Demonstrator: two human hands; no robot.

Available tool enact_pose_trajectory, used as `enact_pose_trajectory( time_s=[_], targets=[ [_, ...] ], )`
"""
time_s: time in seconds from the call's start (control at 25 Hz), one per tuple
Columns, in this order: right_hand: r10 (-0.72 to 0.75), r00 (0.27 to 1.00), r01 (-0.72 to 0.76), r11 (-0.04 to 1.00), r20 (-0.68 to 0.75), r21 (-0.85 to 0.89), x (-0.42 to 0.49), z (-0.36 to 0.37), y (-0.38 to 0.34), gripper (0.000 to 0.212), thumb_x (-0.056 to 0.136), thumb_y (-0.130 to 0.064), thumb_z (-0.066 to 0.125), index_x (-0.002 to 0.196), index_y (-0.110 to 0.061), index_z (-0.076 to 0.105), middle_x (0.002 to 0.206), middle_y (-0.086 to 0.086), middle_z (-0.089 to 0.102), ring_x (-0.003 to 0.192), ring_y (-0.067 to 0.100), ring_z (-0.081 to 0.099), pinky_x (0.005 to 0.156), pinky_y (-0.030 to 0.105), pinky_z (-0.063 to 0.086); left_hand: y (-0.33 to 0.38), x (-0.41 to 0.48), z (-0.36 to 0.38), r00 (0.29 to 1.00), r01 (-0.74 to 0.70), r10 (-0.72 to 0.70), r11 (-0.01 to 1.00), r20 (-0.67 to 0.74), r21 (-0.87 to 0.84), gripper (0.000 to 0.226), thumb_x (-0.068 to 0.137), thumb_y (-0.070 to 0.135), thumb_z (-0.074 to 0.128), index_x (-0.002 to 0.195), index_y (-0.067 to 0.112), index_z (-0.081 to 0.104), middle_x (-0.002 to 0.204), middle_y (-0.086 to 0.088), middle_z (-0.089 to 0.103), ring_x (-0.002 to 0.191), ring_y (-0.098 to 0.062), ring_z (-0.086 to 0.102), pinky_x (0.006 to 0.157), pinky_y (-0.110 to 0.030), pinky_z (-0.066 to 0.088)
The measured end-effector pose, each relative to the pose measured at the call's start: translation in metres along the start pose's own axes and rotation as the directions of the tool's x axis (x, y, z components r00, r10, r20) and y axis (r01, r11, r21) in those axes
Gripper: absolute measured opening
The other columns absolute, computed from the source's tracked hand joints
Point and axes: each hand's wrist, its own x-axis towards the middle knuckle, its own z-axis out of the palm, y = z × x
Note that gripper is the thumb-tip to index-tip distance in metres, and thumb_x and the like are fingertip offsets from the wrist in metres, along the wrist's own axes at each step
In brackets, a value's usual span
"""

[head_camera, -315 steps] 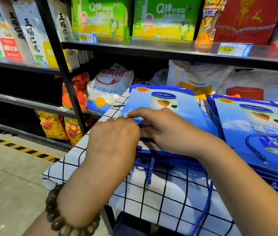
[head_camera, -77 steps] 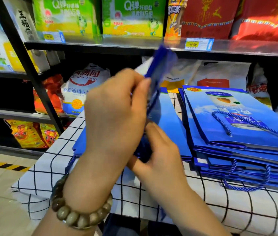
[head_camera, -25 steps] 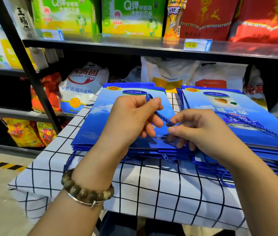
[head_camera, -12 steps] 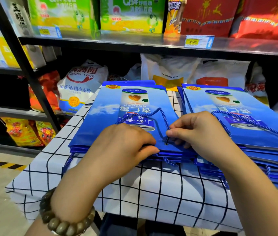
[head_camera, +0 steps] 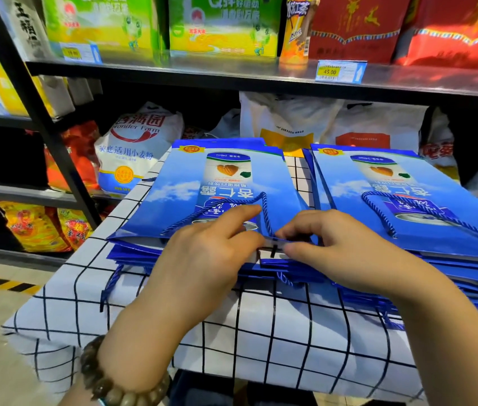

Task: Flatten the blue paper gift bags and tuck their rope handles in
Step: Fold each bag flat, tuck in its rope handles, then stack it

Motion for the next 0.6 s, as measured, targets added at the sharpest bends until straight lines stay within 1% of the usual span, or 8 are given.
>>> enact_pose_trajectory(
  time_s=[0.04,0.12,0.2,0.24,0.32,0.4,0.48,0.6],
  targets=[
    [-0.02,1.0,0.02,0.999,-0.002,-0.046,0.0,0.001,0.001,0.012,0.089,-0.022,0.054,0.086,-0.027,0.064,0.076,-0.017,0.055,0.074,0.0,0.053,0.07,0.016,0.042,0.003,0.0,0.001,0.999,0.041,-0.041,0.999,-0.013,-0.004,0.018,0.072,0.008,0.052,0.075,0.013,0.069,0.109,-0.008,0.069,0.065,-0.027,0.067,0.043,-0.03,0.049],
    [-0.046,0.997,0.038,0.991,-0.063,-0.125,0.002,0.006,0.004,0.016,0.09,-0.021,0.053,0.095,-0.025,0.067,0.082,-0.018,0.058,0.086,0.006,0.055,0.08,0.025,0.044,0.013,0.001,-0.001,0.989,0.145,-0.145,0.989,0.006,-0.013,0.025,0.072,0.021,0.043,0.071,0.017,0.068,0.106,-0.005,0.07,0.071,-0.025,0.068,0.055,-0.03,0.051],
    [-0.071,0.988,0.052,0.989,-0.134,-0.136,0.002,0.009,0.002,0.019,0.091,-0.02,0.052,0.102,-0.023,0.068,0.095,-0.012,0.064,0.096,0.011,0.057,0.086,0.031,0.045,0.023,0.003,-0.001,0.967,0.248,-0.25,0.968,0.045,0.046,0.032,0.072,0.036,0.042,0.066,0.019,0.069,0.099,-0.003,0.071,0.079,-0.024,0.067,0.068,-0.031,0.05],
    [-0.087,0.984,0.067,0.989,-0.152,-0.131,0.001,0.009,0.001,0.02,0.091,-0.02,0.052,0.103,-0.022,0.068,0.1,-0.008,0.066,0.098,0.013,0.057,0.088,0.033,0.045,0.026,0.004,-0.001,0.954,0.288,-0.294,0.953,0.062,0.093,0.038,0.073,0.043,0.041,0.063,0.019,0.07,0.095,-0.003,0.072,0.079,-0.024,0.067,0.069,-0.033,0.049],
    [-0.129,0.979,0.107,0.985,-0.159,-0.138,0.0,0.011,-0.001,0.019,0.09,-0.02,0.052,0.101,-0.023,0.068,0.1,-0.004,0.066,0.097,0.016,0.057,0.086,0.037,0.046,0.029,0.009,-0.003,0.932,0.348,-0.359,0.927,0.06,0.137,0.048,0.073,0.052,0.038,0.056,0.02,0.07,0.084,-0.001,0.073,0.075,-0.024,0.066,0.067,-0.034,0.048],
    [-0.152,0.972,0.132,0.985,-0.182,-0.113,-0.003,0.012,-0.003,0.018,0.09,-0.019,0.053,0.098,-0.023,0.069,0.094,-0.003,0.066,0.092,0.017,0.058,0.081,0.04,0.046,0.028,0.013,-0.003,0.934,0.352,-0.358,0.924,0.017,0.149,0.05,0.07,0.055,0.035,0.053,0.021,0.069,0.078,0.0,0.072,0.071,-0.024,0.067,0.067,-0.034,0.047],
    [-0.166,0.965,0.151,0.985,-0.203,-0.088,-0.004,0.014,-0.003,0.018,0.089,-0.018,0.054,0.096,-0.022,0.07,0.09,-0.003,0.065,0.088,0.017,0.058,0.078,0.04,0.047,0.027,0.013,-0.006,0.941,0.332,-0.337,0.93,0.008,0.159,0.048,0.067,0.056,0.036,0.052,0.022,0.068,0.077,0.001,0.072,0.071,-0.023,0.067,0.069,-0.034,0.047],
    [-0.17,0.955,0.166,0.985,-0.244,-0.039,-0.007,0.017,-0.003,0.019,0.088,-0.023,0.053,0.095,-0.024,0.071,0.087,-0.004,0.066,0.087,0.017,0.06,0.076,0.041,0.049,0.031,0.012,-0.008,0.958,0.28,-0.287,0.946,0.021,0.163,0.036,0.066,0.053,0.051,0.056,0.022,0.065,0.068,0.005,0.067,0.068,-0.023,0.064,0.072,-0.037,0.046]
  ],
)
